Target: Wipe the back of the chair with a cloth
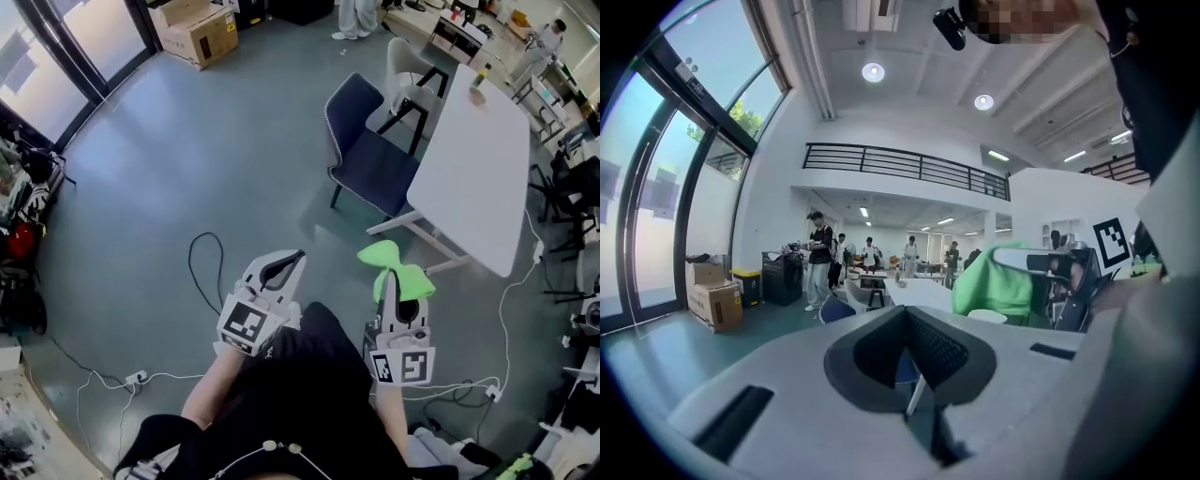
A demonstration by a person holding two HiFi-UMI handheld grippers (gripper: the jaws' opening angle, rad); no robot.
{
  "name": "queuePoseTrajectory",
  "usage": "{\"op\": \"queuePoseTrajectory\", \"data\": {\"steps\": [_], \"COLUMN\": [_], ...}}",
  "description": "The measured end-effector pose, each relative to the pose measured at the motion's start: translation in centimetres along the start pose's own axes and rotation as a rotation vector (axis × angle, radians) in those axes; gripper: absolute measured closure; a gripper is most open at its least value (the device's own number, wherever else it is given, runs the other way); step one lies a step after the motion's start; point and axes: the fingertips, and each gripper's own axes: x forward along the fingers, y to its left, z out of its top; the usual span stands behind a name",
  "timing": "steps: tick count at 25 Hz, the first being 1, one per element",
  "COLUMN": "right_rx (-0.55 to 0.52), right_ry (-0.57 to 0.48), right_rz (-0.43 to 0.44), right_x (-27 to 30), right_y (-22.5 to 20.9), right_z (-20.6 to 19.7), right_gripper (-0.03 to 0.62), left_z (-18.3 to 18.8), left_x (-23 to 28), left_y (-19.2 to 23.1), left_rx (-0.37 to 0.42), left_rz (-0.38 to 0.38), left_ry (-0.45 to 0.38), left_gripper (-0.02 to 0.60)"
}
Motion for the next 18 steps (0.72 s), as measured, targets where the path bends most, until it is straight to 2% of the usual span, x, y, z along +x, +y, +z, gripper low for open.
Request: {"op": "queuePoseTrajectory", "data": {"steps": [5,11,18], "right_rx": [-0.013,0.049,0.052], "right_ry": [0.049,0.064,0.097], "right_rz": [-0.001,-0.017,-0.022], "right_x": [1.8,5.1,10.1], "right_y": [-0.7,-3.2,-7.7], "right_z": [-2.1,-3.9,-5.5], "right_gripper": [0.574,0.574,0.572], "left_z": [-0.3,0.2,0.0], "left_x": [1.7,5.1,10.1], "left_y": [1.5,3.9,7.8], "left_rx": [0.022,0.062,0.048], "left_rz": [0.0,-0.002,0.049], "left_ry": [0.012,0.01,0.052], "left_gripper": [0.583,0.583,0.583]}}
